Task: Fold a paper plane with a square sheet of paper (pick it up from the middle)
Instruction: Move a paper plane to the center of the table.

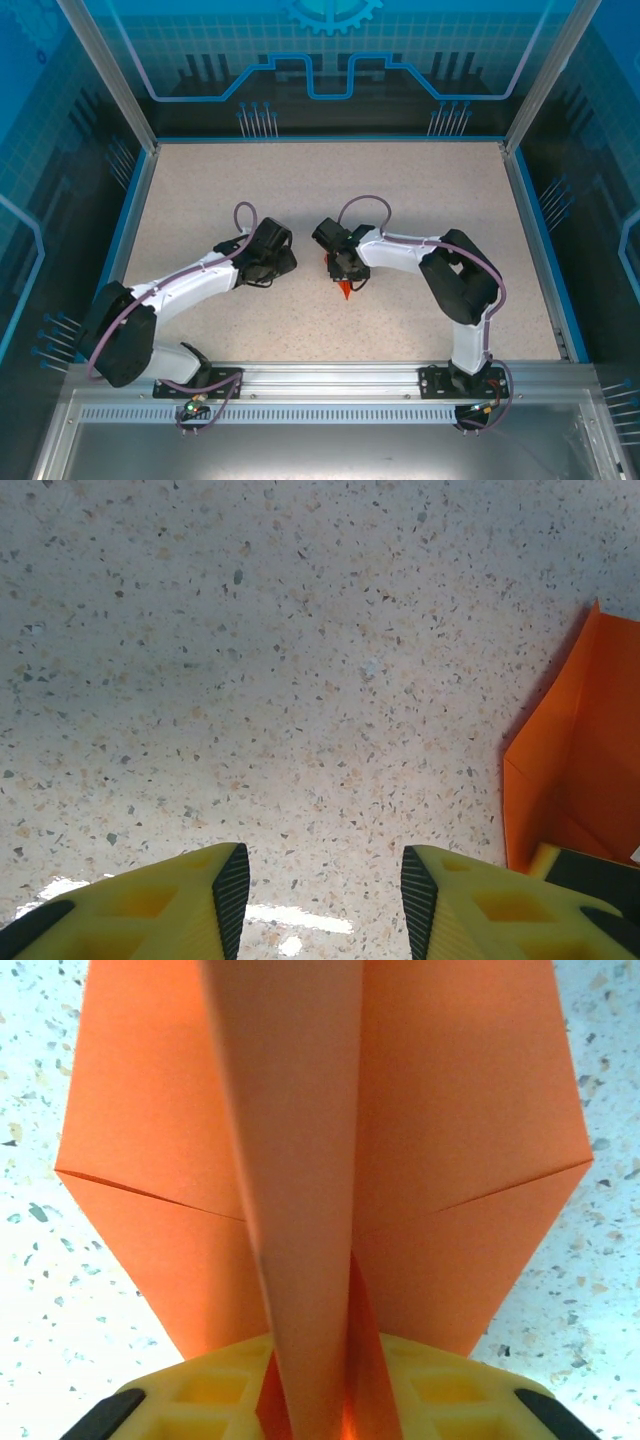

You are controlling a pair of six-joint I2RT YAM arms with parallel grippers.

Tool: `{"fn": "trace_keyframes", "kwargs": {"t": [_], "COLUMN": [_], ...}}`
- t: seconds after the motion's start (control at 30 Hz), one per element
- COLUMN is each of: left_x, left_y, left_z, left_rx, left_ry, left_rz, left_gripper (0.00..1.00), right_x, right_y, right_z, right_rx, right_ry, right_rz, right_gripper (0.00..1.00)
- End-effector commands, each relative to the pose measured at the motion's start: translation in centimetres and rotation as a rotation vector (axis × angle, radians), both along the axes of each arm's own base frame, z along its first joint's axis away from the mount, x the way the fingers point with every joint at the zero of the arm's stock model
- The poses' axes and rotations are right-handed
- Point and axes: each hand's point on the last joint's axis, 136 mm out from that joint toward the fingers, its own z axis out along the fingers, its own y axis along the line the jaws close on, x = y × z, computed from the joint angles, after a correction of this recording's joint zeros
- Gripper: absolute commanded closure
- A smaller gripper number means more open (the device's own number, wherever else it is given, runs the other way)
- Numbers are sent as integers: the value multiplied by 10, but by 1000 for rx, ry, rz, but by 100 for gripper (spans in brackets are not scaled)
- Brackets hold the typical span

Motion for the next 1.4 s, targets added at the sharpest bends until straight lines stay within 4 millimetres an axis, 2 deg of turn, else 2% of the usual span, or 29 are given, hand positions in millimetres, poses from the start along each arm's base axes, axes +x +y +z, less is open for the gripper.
{"fn": "trace_keyframes", "kwargs": {"t": [0.0,0.13,0.2,0.3,0.47,0.57,0.7,0.87,1.1,1.23,1.37], "left_x": [8,7,8,8,8,7,7,9,9,9,9], "left_y": [-5,-3,-3,-2,-2,-2,-2,-2,1,3,8], "left_z": [9,11,12,12,11,10,10,14,19,21,27], "left_rx": [-22,-18,-17,-15,-10,-8,-6,-3,11,19,37], "left_ry": [-19,-25,-31,-30,-24,-21,-22,-35,-54,-61,-89], "left_rz": [-12,-10,-8,-7,-8,-9,-10,-16,-21,-23,-22], "left_gripper": [53,53,53,53,53,53,53,53,52,52,51], "right_x": [-22,-16,-14,-15,-26,-26,-16,-1,3,1,2], "right_y": [-9,-8,-7,-11,-15,-15,-14,-6,4,-2,-25], "right_z": [-31,-11,-7,-18,-49,-46,-20,25,71,96,148], "right_rx": [-21,-28,-20,-39,-104,-104,-101,-47,51,77,86], "right_ry": [95,39,22,37,110,103,42,-47,-134,-191,-374], "right_rz": [0,19,31,25,8,4,8,22,55,50,31], "right_gripper": [72,67,65,64,72,73,72,66,57,54,47]}}
